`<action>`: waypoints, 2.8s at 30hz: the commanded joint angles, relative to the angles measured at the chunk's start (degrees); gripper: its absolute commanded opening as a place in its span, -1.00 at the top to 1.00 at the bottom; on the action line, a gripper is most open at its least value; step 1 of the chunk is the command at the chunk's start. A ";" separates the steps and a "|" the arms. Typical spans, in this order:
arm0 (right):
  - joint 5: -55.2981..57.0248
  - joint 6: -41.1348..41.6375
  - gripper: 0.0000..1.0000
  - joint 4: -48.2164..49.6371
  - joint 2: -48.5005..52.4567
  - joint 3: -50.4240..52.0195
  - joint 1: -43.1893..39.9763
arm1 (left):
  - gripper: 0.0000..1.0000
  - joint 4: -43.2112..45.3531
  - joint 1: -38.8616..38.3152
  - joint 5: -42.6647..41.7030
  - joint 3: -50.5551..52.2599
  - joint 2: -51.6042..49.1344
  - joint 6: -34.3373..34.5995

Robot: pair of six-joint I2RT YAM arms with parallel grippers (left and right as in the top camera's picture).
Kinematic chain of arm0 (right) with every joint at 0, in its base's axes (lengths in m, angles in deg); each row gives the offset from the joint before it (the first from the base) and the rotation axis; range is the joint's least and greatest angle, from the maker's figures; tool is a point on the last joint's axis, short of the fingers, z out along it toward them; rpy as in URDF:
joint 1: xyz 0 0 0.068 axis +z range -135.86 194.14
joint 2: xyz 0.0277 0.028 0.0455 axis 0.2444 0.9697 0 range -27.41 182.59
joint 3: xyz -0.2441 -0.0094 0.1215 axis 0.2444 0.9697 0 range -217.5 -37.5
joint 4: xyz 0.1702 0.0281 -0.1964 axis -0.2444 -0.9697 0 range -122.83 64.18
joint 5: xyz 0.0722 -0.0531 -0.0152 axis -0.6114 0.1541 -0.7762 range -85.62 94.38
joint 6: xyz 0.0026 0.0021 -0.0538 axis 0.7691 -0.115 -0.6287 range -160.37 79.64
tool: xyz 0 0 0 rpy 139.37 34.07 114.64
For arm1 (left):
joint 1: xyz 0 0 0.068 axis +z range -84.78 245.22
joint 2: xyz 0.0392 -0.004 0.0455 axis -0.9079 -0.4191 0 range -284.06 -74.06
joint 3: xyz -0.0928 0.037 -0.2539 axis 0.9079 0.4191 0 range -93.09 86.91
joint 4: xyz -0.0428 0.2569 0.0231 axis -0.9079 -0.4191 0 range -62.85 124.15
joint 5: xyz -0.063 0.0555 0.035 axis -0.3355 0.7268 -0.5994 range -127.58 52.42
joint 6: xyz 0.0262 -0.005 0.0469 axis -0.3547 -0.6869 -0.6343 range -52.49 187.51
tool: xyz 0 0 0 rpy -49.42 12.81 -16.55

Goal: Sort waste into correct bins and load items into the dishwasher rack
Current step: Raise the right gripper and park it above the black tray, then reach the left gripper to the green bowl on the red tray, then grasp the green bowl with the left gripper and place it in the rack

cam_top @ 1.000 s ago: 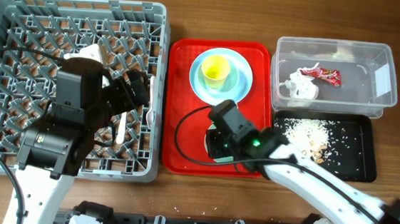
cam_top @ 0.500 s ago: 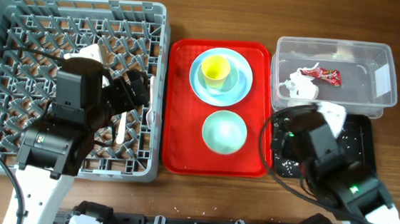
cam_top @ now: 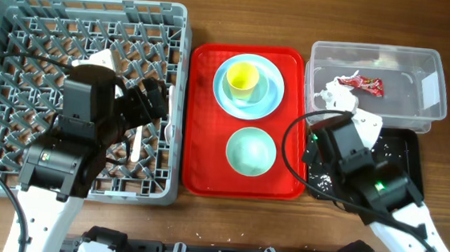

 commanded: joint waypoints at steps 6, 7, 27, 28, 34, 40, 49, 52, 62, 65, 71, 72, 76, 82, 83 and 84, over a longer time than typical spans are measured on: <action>1.46 1.16 -0.99 7.45 10.38 -0.59 -0.24 | -1.00 0.44 0.33 0.74 -0.79 -0.22 -0.31; 1.46 1.14 -0.99 9.16 11.91 -0.59 -0.24 | -1.00 0.17 0.33 0.72 -0.79 -0.22 -0.31; 1.31 1.14 -0.99 14.78 16.68 -0.59 -0.24 | -0.42 -10.86 0.31 -7.13 0.04 -1.11 -0.28; 1.31 1.16 -0.99 14.75 16.68 -0.59 -0.24 | -0.36 -11.82 0.26 -8.92 0.90 -1.70 -0.31; 1.29 1.14 -0.99 14.75 16.68 -0.59 -0.24 | -0.01 -8.68 -7.08 -10.40 6.58 -6.34 -0.28; 1.31 1.14 -0.99 14.75 16.68 -0.59 -0.24 | 0.50 2.25 -20.24 -10.21 8.44 -15.91 0.04; 1.31 1.14 -0.99 14.75 16.68 -0.59 -0.24 | 0.74 21.33 -32.98 -7.82 8.44 -37.79 1.25; 1.31 1.14 -1.00 14.75 16.68 -0.59 -0.24 | 0.75 18.91 -32.65 -1.73 8.44 -39.67 1.22; 1.29 1.16 -0.99 14.75 16.68 -0.59 -0.24 | 0.92 10.51 -29.51 13.64 8.17 -37.94 1.18; 1.31 1.16 -0.99 14.75 16.68 -0.59 -0.24 | 0.92 10.49 -29.42 13.62 6.80 -35.69 0.98; 1.29 1.14 -0.99 14.75 16.68 -0.59 -0.24 | 0.59 8.55 -29.68 5.42 5.42 -27.06 -1.11; 1.29 1.14 -1.00 14.75 16.68 -0.59 -0.24 | 0.19 8.07 -29.68 1.05 5.42 -25.11 -3.15; 1.31 1.16 -0.99 14.75 16.68 -0.59 -0.24 | -0.11 5.16 -29.97 -6.16 5.46 -23.17 -3.54; 1.31 1.14 -0.99 14.75 16.68 -0.59 -0.24 | 0.13 7.34 -35.21 -6.01 8.72 -27.12 -3.50; 1.31 1.14 -1.00 14.75 16.68 -0.59 -0.24 | 0.13 8.57 -36.24 -5.51 9.31 -27.93 -3.32; 1.31 1.16 -1.00 14.75 16.68 -0.59 -0.24 | 0.13 9.88 -37.27 -4.48 9.84 -28.83 -3.32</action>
